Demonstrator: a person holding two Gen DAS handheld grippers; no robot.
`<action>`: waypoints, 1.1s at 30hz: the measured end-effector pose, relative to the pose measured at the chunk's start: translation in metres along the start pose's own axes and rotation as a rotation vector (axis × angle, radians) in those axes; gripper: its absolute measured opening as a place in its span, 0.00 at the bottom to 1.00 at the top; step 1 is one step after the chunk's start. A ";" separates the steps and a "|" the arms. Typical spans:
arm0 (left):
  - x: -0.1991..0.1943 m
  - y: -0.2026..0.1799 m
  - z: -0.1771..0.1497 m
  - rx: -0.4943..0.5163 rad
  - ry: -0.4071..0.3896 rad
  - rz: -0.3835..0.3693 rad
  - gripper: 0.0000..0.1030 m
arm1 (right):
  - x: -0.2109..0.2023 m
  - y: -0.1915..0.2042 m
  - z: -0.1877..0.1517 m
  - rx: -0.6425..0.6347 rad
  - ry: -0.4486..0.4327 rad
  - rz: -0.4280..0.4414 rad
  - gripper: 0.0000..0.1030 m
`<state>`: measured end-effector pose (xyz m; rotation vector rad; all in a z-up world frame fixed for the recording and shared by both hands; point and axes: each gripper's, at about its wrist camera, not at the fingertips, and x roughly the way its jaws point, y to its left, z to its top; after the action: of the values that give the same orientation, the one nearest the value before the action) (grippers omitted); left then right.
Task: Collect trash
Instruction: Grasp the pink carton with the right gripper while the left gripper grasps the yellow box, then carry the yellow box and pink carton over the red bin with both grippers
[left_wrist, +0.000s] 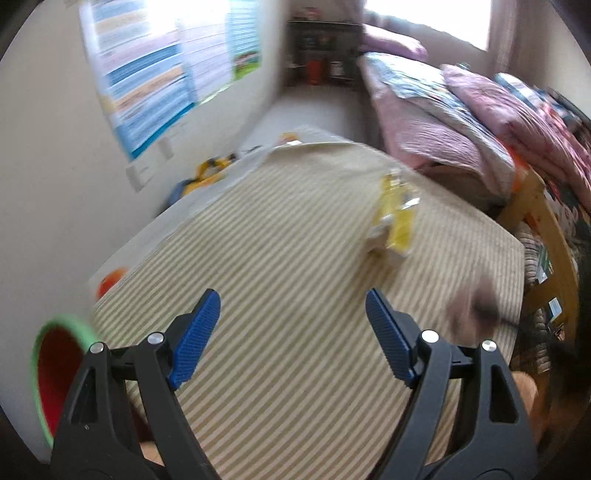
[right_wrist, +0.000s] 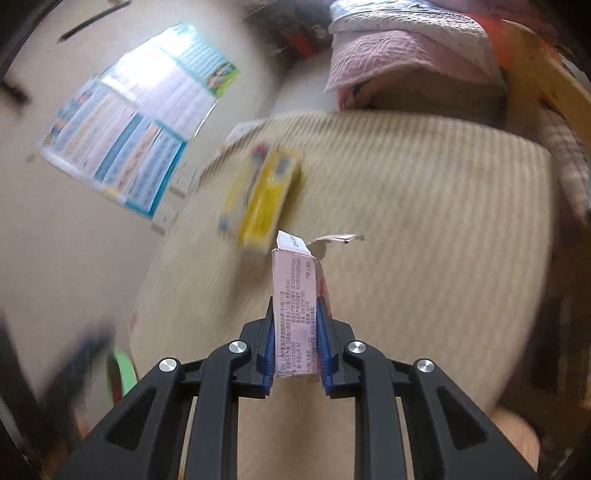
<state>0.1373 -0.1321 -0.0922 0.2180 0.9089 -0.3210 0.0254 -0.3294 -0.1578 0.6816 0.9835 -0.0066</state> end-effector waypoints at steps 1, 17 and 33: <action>0.008 -0.009 0.007 0.016 0.003 -0.011 0.76 | 0.002 0.000 -0.012 -0.007 0.016 -0.002 0.17; 0.147 -0.114 0.080 0.243 0.167 0.062 0.79 | 0.000 -0.024 -0.032 0.007 0.013 0.077 0.24; 0.103 -0.086 0.054 0.084 0.170 -0.033 0.32 | -0.004 -0.016 -0.035 -0.022 0.000 0.034 0.23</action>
<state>0.2046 -0.2476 -0.1470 0.3117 1.0691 -0.3757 -0.0086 -0.3243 -0.1760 0.6776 0.9701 0.0340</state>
